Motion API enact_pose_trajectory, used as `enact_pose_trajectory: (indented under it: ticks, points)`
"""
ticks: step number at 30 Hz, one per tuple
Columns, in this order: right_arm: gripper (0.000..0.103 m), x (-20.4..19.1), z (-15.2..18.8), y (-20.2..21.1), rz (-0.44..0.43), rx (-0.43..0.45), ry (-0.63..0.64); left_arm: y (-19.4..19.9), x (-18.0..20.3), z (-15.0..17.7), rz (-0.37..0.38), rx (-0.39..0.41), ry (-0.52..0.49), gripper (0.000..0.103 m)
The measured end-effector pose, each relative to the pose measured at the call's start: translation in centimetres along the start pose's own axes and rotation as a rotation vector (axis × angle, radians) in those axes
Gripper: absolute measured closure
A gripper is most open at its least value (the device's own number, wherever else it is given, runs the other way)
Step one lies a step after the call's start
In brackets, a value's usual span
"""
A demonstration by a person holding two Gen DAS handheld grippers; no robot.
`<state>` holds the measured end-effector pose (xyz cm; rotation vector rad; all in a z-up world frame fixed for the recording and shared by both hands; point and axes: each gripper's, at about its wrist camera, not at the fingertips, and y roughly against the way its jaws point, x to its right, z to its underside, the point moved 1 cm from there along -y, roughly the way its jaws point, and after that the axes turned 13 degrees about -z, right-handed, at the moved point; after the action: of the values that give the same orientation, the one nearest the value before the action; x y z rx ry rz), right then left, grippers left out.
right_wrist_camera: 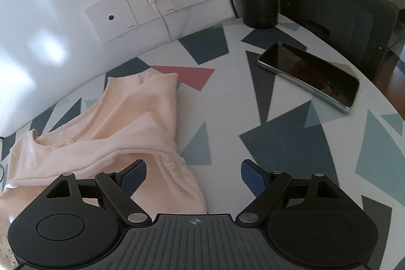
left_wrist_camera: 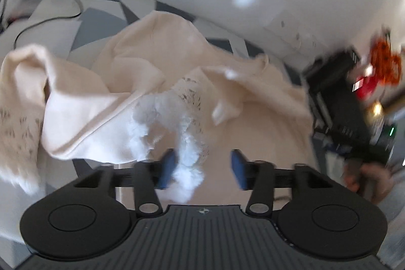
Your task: Fold clothes
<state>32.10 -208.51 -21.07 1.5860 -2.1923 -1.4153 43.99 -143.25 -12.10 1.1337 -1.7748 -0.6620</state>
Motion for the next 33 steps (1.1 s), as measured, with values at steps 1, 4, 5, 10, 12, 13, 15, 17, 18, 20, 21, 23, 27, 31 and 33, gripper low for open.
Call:
enact_pose_trajectory:
  ticks: [1,4,5,10,12,13,15,17,18,20,21,23,27,31,33]
  points:
    - [0.023,-0.2,0.0,0.0,-0.003,-0.001,0.006,0.0,-0.3,0.1,0.018,0.009,0.042,0.044]
    - [0.023,-0.8,0.0,-0.3,-0.009,-0.009,0.023,0.0,-0.9,-0.6,0.035,0.041,0.121,0.042]
    - [0.023,-0.9,0.0,-0.4,-0.009,-0.012,0.025,-0.2,-0.9,-0.9,0.025,0.044,0.134,0.042]
    - [0.023,-1.3,0.0,-0.3,-0.012,-0.014,0.024,-2.0,0.2,-3.4,-0.087,0.054,0.138,0.098]
    - [0.023,-1.4,-0.1,-0.1,-0.009,-0.006,0.026,-0.9,1.5,-5.2,-0.089,0.130,0.081,0.098]
    - [0.023,-1.4,-0.2,0.1,-0.008,0.000,0.025,0.3,2.5,-6.3,-0.076,0.198,0.036,0.098]
    - [0.023,-1.3,-0.4,0.3,-0.009,0.011,0.020,2.8,4.7,-8.1,-0.046,0.335,-0.072,0.098]
    - [0.023,-1.2,-0.5,0.6,-0.015,0.016,0.018,5.5,6.8,-8.2,-0.028,0.453,-0.294,0.098]
    - [0.023,-1.1,-0.5,0.8,-0.015,0.017,0.022,6.1,7.6,-7.7,-0.036,0.474,-0.413,0.097]
    - [0.023,-0.8,-0.2,1.0,-0.004,0.016,0.018,6.0,7.7,-6.3,-0.049,0.420,-0.582,0.097]
    - [0.022,-0.6,-0.1,1.1,0.001,0.015,0.014,5.2,6.9,-5.4,-0.064,0.363,-0.607,0.097]
    - [0.022,0.0,0.1,1.1,0.004,0.002,-0.012,3.2,5.2,-3.3,-0.113,0.250,-0.630,0.097]
    - [0.023,0.5,0.4,1.0,0.014,-0.016,-0.023,0.7,3.4,1.3,-0.191,0.088,-0.724,0.092]
    - [0.023,0.3,0.5,0.9,0.002,-0.013,-0.019,1.6,2.2,3.0,-0.149,0.016,-0.632,0.069]
    - [0.023,0.1,0.5,0.9,-0.004,-0.013,-0.012,2.4,1.3,3.0,-0.085,-0.013,-0.500,0.051]
